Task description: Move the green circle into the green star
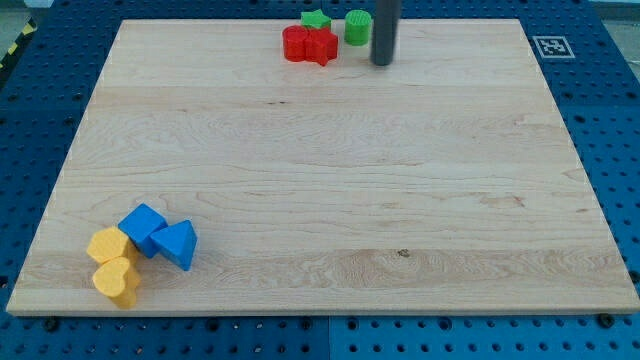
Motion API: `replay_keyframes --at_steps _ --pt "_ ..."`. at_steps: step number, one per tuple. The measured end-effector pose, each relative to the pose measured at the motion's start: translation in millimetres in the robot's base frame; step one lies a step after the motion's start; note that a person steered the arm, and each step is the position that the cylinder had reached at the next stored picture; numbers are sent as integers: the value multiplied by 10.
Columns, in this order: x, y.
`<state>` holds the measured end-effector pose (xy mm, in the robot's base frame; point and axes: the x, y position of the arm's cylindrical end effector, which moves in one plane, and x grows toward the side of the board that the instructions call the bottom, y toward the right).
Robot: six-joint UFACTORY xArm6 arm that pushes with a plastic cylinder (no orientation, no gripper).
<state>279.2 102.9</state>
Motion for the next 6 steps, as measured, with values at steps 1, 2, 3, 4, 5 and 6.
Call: replay_keyframes --at_steps 1,2,3,4,5,6 --pt "-153 339" --pt "-424 263" --pt "-699 -109" --pt "-837 -559" --pt "-846 -817" --pt "-864 -710"
